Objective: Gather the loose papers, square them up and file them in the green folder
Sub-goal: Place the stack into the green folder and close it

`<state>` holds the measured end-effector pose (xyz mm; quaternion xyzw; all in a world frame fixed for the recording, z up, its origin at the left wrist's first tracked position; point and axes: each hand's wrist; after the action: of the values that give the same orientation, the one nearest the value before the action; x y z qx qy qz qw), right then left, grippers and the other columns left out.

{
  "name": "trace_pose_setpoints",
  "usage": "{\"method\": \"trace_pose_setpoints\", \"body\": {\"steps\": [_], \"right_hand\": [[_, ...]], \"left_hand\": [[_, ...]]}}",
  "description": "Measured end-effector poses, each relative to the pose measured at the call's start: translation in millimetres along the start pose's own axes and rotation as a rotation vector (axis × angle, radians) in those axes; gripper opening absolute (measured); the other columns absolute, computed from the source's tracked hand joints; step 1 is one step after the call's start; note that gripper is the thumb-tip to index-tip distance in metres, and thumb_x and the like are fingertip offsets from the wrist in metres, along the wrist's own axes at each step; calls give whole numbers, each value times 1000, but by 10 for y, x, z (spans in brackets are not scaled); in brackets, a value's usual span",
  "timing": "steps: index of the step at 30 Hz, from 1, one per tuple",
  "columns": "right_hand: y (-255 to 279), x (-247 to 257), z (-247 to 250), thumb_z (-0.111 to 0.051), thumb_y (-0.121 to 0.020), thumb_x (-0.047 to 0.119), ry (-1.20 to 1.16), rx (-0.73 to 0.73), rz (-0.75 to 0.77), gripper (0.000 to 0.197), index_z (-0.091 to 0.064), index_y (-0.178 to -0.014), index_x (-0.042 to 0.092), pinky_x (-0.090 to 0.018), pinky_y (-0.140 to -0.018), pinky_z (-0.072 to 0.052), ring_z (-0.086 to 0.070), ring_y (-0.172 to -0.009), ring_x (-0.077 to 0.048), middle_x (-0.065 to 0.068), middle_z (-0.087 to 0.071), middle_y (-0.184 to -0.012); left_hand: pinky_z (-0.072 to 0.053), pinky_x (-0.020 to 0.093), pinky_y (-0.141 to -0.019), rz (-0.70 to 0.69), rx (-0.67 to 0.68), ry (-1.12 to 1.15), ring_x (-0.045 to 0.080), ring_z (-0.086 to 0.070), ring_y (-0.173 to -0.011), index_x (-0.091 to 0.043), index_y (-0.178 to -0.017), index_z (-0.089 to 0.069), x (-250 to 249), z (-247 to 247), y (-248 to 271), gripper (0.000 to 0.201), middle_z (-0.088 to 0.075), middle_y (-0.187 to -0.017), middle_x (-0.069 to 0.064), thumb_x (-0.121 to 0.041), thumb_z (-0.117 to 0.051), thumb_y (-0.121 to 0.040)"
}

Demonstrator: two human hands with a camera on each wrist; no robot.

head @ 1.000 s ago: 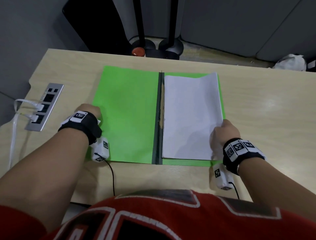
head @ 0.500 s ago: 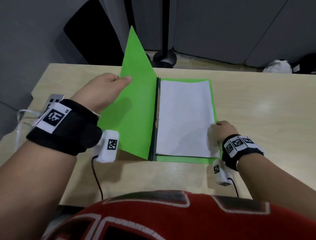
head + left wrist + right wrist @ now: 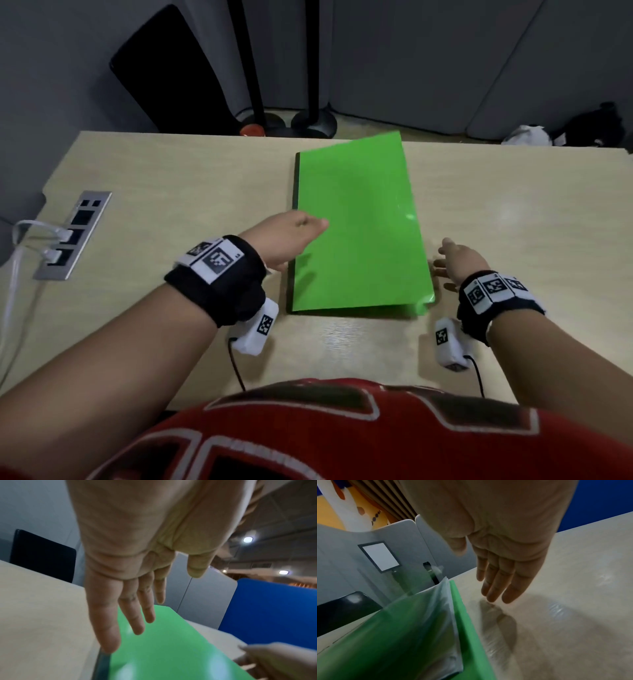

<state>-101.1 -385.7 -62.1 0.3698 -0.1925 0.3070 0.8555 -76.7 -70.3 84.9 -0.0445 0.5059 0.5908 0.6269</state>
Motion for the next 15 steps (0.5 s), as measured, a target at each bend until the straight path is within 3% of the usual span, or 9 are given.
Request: {"method": "trace_pose_setpoints", "body": {"steps": [3, 6, 7, 10, 12, 15], "right_hand": [[204, 108, 64, -25, -84, 57, -45, -83, 22, 66, -62, -110, 9, -52, -96, -48, -64, -102, -35, -14, -70, -109], [427, 270, 45, -40, -94, 45, 48, -117, 80, 47, -61, -119, 12, -36, -92, -48, -62, -107, -32, -13, -68, -118], [473, 306, 9, -44, -96, 41, 88, -86, 95, 45, -58, -126, 12, -31, -88, -45, -61, -109, -32, -13, -65, -122], [506, 389, -192, -52, -95, 35, 224, 42, 119, 51, -45, -138, 8, -34, -92, -44, -57, -114, -32, -14, -57, -134], [491, 466, -332, -54, -92, 31, 318, 63, 133, 43, -51, -127, 6, -35, -82, -47, -58, -98, -31, -17, -60, -125], [491, 614, -476, -56, -87, 26, 401, 101, 124, 37, -54, -117, 4, -33, -74, -45, -56, -88, -30, -17, -58, -116]], "left_hand": [[-47, 35, -91, 41, -9, -170, 22, -52, -123, -18, -137, -47, 176, -69, -167, 55, -51, -141, 4, -53, -40, -95], [-48, 36, -91, 111, -18, -239, 27, -51, -125, -15, -142, -40, 353, -99, -333, 56, -46, -146, 7, -49, -42, -96], [-49, 37, -93, 142, -25, -232, 29, -50, -125, -15, -143, -37, 411, -105, -384, 57, -44, -148, 8, -47, -43, -96], [-51, 48, -96, 238, -23, -98, 31, -50, -124, -18, -148, -27, 574, -99, -513, 63, -35, -153, 7, -44, -48, -94], [-51, 50, -97, 259, -21, -45, 30, -52, -124, -20, -150, -21, 653, -89, -583, 69, -32, -155, 5, -44, -51, -92], [-45, 39, -101, 249, -54, -155, 32, -48, -129, -11, -149, -20, 747, -57, -695, 73, -35, -153, 12, -44, -52, -92]]}}
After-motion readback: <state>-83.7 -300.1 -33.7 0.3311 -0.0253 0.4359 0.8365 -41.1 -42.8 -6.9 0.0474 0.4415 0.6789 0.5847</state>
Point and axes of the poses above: each hand's wrist, its own y-axis away from the middle knuckle, its own z-axis out of the back of the hand, x = y × z
